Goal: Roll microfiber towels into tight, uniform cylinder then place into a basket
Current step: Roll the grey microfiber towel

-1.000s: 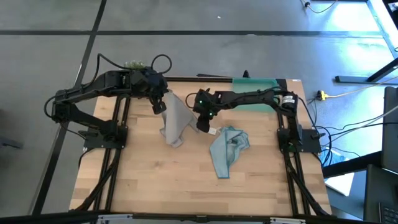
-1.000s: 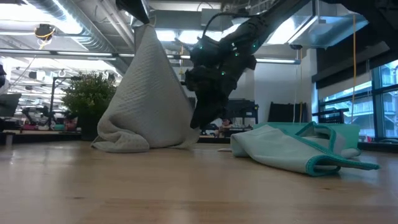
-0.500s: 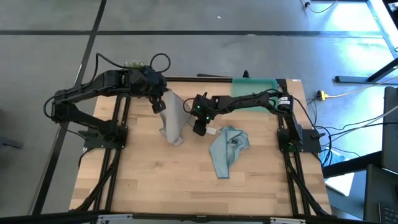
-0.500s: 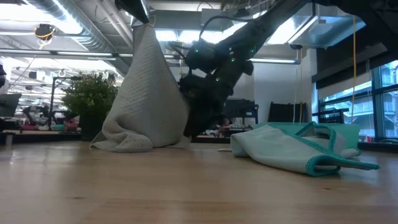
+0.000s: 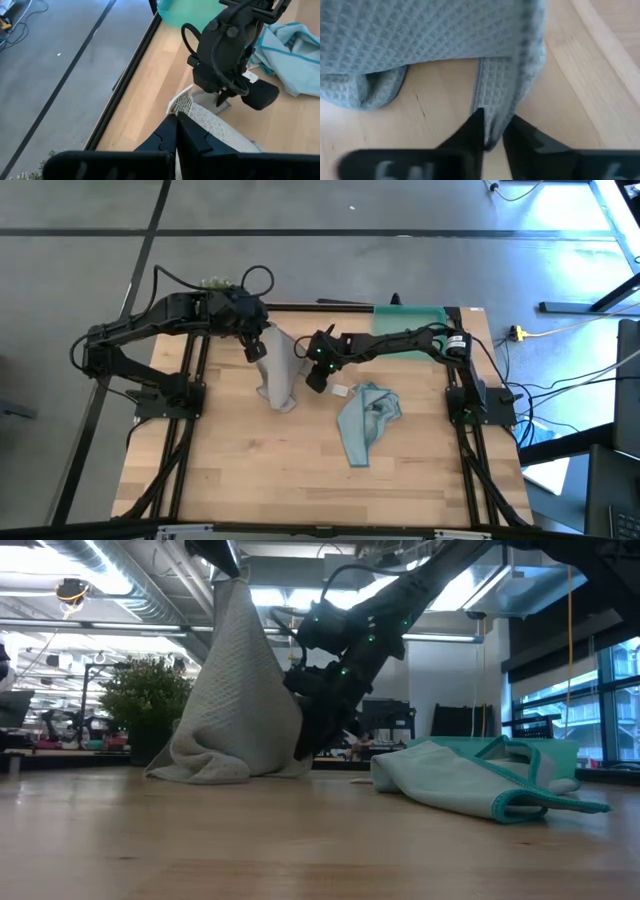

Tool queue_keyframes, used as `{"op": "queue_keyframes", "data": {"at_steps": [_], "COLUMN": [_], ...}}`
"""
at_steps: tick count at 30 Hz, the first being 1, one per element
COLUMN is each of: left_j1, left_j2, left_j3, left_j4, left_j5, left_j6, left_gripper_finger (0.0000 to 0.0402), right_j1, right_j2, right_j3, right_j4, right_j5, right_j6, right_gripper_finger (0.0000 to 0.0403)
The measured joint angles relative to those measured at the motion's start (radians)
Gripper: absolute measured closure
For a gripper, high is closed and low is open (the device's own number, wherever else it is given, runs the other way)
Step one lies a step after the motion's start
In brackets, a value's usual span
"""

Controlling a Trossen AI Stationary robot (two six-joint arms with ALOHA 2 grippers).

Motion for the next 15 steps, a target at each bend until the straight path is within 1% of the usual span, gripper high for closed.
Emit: {"op": "queue_keyframes", "data": {"at_steps": [2,3,4,7,9,11,15], "left_j1": [0.0,0.0,0.0,0.0,0.001,0.009,0.027], "left_j2": [0.0,0.0,0.0,0.0,0.001,0.001,0.01], "left_j3": [0.0,0.0,0.0,0.0,0.007,0.04,0.113], "left_j4": [0.0,0.0,0.0,0.0,-0.013,-0.048,-0.148], "left_j5": [0.0,0.0,0.0,0.0,-0.004,-0.021,-0.07], "left_j6": [0.0,0.0,-0.001,-0.003,-0.03,-0.056,-0.123], "left_gripper_finger": [0.0401,0.0401,0.0401,0.0401,0.0401,0.0402,0.0401], "right_j1": [-0.002,-0.004,-0.007,-0.035,-0.054,-0.071,-0.093], "right_j2": [0.0,0.0,0.0,-0.037,-0.075,-0.115,-0.175], "right_j3": [0.0,0.0,0.0,0.005,0.034,0.064,0.141], "right_j4": [0.003,0.003,0.002,-0.044,-0.098,-0.171,-0.305], "right_j5": [0.0,-0.001,-0.008,-0.077,-0.091,-0.087,-0.043], "right_j6": [-0.025,-0.042,-0.049,-0.096,-0.132,-0.18,-0.255], "right_gripper_finger": [0.0386,0.0392,0.0392,0.0397,0.0397,0.0399,0.04]}}
